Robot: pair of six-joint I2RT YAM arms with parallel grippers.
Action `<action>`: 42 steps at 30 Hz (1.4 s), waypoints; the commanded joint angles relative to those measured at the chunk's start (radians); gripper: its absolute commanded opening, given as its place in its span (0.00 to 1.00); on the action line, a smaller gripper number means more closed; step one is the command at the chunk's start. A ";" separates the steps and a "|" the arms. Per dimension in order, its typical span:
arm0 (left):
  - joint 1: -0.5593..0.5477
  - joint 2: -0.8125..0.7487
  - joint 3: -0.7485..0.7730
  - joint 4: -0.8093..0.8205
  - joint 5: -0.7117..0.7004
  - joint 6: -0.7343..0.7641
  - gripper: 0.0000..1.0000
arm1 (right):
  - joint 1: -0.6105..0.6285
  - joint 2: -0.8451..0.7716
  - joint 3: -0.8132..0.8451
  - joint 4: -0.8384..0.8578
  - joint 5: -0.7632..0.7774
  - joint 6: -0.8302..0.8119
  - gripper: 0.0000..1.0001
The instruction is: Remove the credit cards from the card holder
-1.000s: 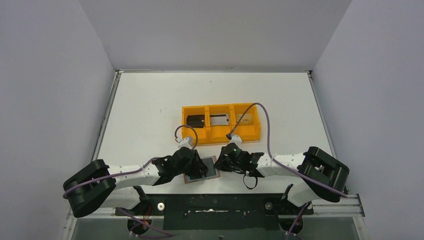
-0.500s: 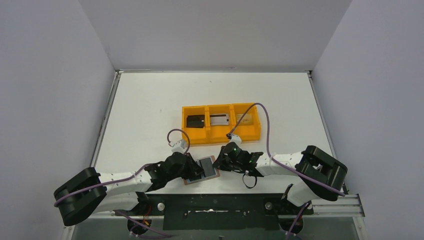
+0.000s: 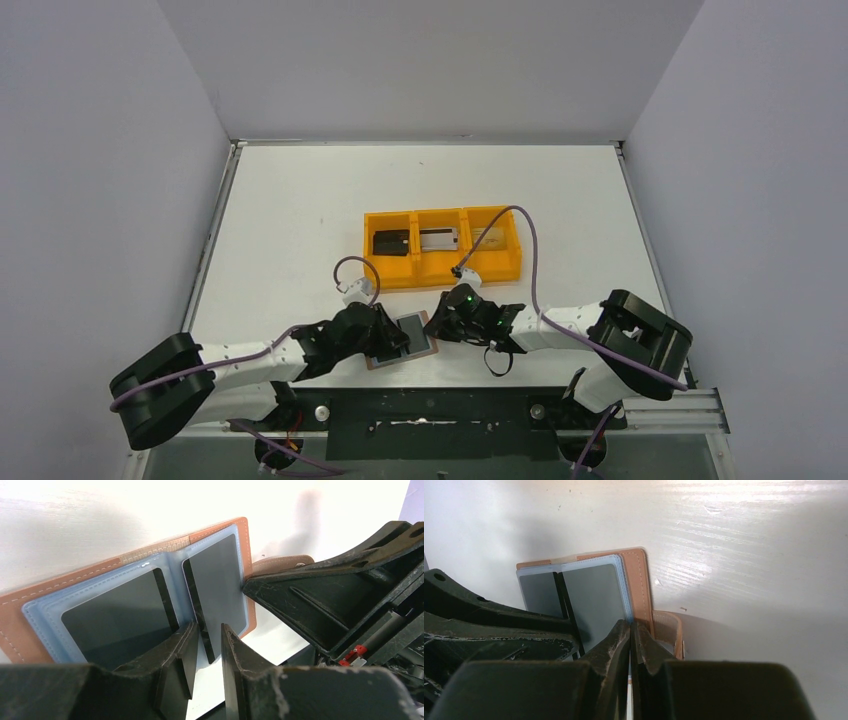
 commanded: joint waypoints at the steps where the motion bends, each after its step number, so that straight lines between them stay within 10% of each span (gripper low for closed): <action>1: 0.007 0.029 0.028 0.026 -0.003 0.017 0.24 | 0.005 0.066 -0.027 -0.104 0.004 -0.016 0.00; 13: 0.007 -0.017 -0.006 0.048 -0.024 -0.016 0.00 | 0.005 0.066 -0.027 -0.109 0.006 -0.012 0.00; 42: 0.029 -0.074 0.005 -0.031 0.015 0.043 0.00 | 0.038 -0.069 0.053 -0.126 0.030 -0.133 0.09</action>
